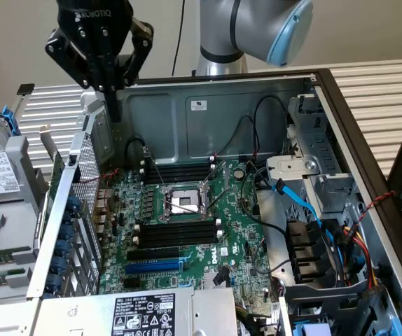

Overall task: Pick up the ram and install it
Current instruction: 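Reach for the ram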

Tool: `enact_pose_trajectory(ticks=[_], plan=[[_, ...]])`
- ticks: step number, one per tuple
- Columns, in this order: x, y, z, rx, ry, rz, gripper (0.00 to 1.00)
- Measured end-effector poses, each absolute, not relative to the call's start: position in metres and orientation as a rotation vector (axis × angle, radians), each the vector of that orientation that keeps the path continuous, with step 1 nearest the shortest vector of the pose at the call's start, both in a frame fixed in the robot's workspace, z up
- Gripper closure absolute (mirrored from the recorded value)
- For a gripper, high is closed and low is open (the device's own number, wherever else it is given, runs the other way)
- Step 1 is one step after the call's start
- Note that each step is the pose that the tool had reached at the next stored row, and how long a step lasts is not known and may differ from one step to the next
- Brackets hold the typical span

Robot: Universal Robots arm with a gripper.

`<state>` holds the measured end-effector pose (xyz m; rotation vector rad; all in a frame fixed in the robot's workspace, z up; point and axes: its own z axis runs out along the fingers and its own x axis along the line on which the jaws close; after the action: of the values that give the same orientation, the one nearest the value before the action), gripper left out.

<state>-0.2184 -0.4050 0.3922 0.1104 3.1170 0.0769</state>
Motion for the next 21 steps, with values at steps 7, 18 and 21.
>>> enact_pose_trajectory(ticks=[7,18,21], plan=[[-0.250,-0.406,0.392,0.110,3.117,0.077,0.90],[-0.300,-0.406,0.389,0.111,3.117,0.077,0.83],[-0.314,-0.406,0.388,0.110,3.117,0.077,0.76]])
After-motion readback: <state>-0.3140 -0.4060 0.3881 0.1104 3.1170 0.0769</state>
